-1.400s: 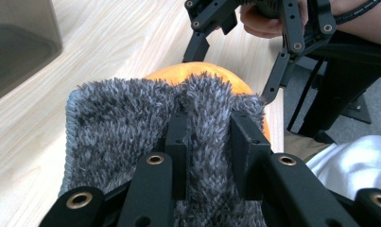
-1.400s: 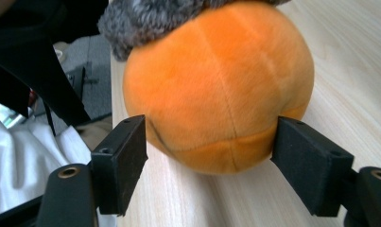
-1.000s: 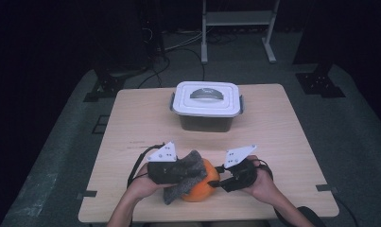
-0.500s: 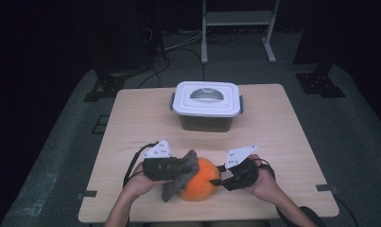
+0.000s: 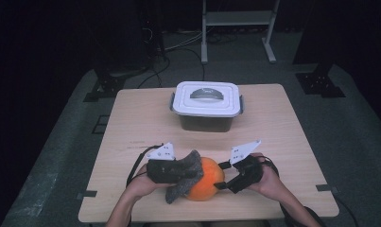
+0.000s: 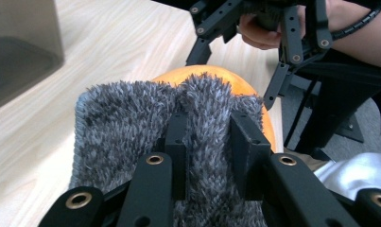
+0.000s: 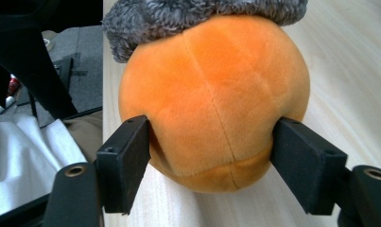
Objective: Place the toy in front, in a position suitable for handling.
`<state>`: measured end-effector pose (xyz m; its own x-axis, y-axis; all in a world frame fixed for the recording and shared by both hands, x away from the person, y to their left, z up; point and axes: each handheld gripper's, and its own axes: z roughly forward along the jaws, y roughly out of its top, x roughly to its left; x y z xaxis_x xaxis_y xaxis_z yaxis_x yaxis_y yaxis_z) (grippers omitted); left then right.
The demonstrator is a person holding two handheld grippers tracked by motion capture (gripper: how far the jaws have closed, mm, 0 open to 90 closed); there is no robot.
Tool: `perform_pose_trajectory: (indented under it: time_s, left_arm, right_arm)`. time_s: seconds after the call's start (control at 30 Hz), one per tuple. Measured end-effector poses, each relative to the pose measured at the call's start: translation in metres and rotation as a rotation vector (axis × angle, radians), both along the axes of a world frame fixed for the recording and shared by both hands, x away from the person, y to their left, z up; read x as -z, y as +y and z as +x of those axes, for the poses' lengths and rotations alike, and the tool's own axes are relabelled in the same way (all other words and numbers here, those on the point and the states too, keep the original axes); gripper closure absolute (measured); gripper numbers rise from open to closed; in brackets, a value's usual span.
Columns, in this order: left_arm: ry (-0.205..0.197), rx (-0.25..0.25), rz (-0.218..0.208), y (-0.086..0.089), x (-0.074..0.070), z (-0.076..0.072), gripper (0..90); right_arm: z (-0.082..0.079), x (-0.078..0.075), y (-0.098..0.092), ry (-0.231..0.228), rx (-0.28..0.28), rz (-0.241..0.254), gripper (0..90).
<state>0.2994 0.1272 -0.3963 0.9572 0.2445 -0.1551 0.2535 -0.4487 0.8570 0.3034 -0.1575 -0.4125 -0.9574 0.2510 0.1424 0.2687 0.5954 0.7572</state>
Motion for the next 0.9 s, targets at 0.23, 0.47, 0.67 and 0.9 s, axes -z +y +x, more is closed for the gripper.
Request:
perform_pose_trajectory:
  time_s: [0.23,0.47,0.67,0.9]
  left_arm:
    - [-0.049,0.001,-0.031,-0.006,-0.011,-0.005,71.2]
    - [-0.097,-0.037,-0.014,-0.008,-0.011,-0.005,70.9]
    - [-0.035,-0.080,-0.010,0.007,0.002,0.005,70.9]
    - [-0.024,-0.062,0.006,0.006,0.002,0.004,70.7]
  right_arm:
    - [-0.009,-0.002,0.007,-0.079,-0.004,-0.014,44.8]
    - [-0.015,-0.004,0.015,-0.137,-0.031,-0.030,48.9]
    - [-0.004,0.001,0.005,-0.101,0.000,-0.029,50.6]
    - [-0.001,0.002,-0.001,-0.004,-0.011,-0.022,30.7]
